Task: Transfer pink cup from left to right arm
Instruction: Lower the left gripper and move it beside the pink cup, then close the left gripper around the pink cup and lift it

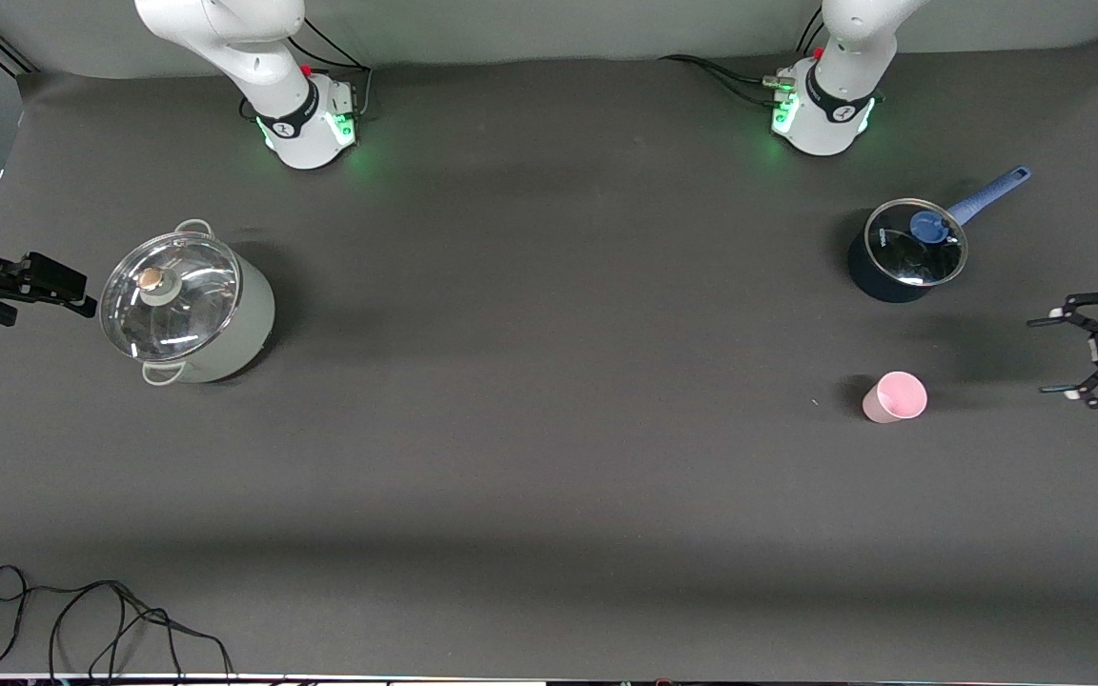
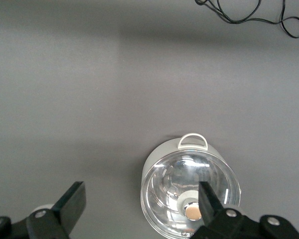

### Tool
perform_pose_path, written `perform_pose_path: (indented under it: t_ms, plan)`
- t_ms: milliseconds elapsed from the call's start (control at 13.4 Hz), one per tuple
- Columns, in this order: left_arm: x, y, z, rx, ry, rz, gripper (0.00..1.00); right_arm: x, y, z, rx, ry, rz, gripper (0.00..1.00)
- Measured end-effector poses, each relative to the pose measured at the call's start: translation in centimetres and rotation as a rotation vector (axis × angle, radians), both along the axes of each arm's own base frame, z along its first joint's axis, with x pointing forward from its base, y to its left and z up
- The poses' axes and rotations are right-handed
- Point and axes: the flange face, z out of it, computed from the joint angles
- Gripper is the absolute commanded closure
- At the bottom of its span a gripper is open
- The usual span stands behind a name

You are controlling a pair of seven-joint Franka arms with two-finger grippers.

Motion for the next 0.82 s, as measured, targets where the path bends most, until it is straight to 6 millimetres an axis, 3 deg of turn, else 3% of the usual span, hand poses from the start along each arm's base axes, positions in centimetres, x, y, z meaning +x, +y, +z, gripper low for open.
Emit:
perform_pose_path:
  t_ms: [224,447,597,820]
  plan:
    - [-0.6,0.1,-8.1,-0.153,-0.068,-0.025,0.02,0.0,0.0,0.0,0.000,0.000,0.000,0.00]
    - [-1.6,-0.7,-14.7,-0.271,-0.129,-0.034,0.01,0.0,0.0,0.0,0.000,0.000,0.000,0.00]
    - [-2.2,-1.0,-17.5,-0.317,-0.157,-0.031,0.01,0.0,0.0,0.0,0.000,0.000,0.000,0.00]
    - [-2.7,-1.7,-20.1,-0.365,-0.184,-0.021,0.01,0.0,0.0,0.0,0.000,0.000,0.000,0.00]
